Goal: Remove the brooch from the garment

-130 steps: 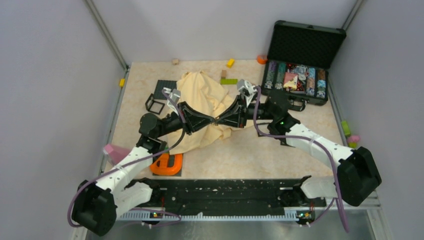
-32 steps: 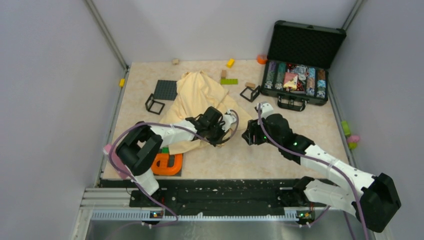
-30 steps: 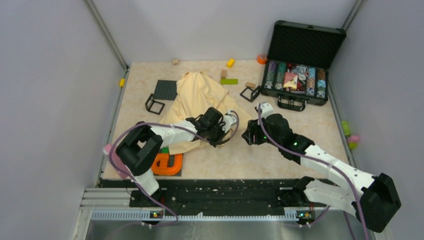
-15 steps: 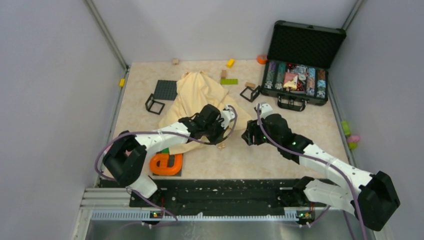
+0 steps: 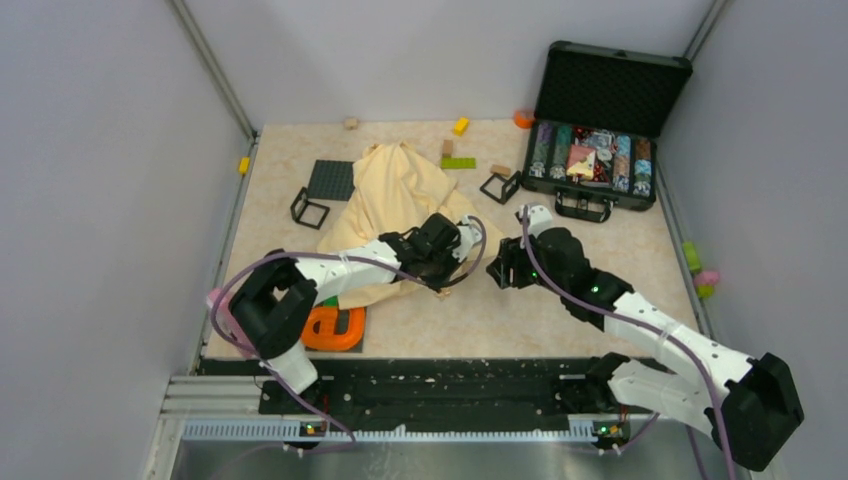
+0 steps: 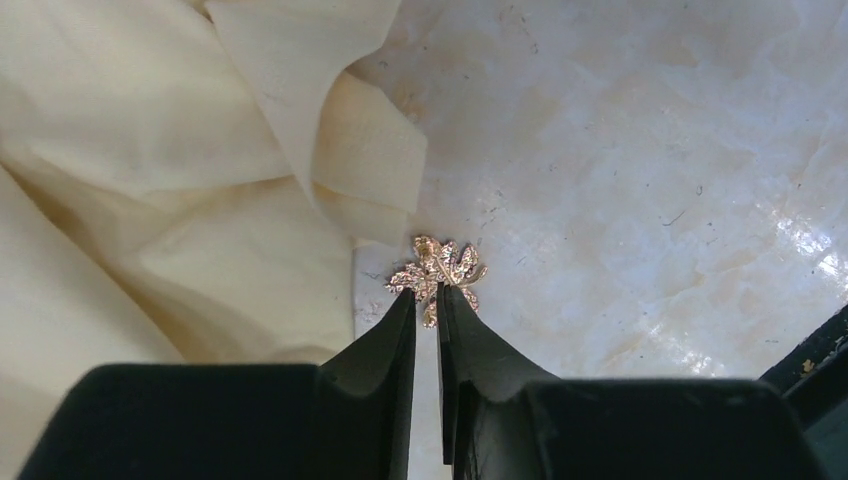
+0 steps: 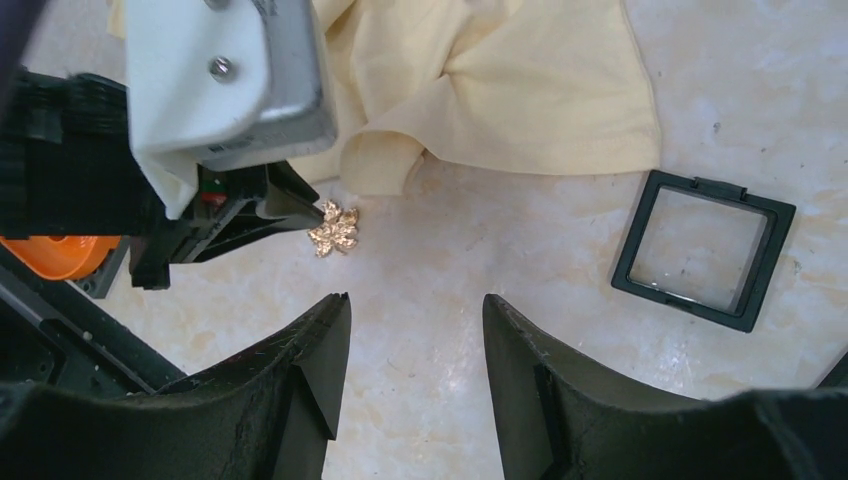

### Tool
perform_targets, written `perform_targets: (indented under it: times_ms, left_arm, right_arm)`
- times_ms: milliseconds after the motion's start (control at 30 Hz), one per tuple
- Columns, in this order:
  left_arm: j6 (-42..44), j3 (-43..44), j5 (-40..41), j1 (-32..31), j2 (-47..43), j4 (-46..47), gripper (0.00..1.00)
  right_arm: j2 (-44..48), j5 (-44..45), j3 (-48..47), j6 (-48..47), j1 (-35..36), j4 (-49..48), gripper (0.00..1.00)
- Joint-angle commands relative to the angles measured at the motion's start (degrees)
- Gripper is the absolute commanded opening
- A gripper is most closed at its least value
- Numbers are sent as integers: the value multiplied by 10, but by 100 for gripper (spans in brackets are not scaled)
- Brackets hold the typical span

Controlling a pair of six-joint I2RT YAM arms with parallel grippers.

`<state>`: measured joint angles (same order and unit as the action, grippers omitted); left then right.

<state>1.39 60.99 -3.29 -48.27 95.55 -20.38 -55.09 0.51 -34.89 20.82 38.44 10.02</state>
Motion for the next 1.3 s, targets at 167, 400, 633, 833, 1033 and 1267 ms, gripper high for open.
perform_targets:
  times_ms: [167,400,633,833,1033,1267]
  left_arm:
    - [-9,36,26,-13,39,-22,23]
    - [-9,42,28,-15,57,-24,25]
    - [-9,48,28,-15,74,-28,22]
    - [-10,59,22,-14,86,-41,0]
    - [-5,78,-16,-14,89,-82,0]
    - [-10,86,-33,-14,23,-83,0]
  right_arm:
    - [18,3,3,5,-8,4,53]
    - [20,2,3,4,-9,4,53]
    - [25,2,5,4,-11,7,53]
    - [29,0,6,4,-12,7,53]
    - [32,1,6,2,-13,11,53]
    - [50,27,4,5,-14,18,50]
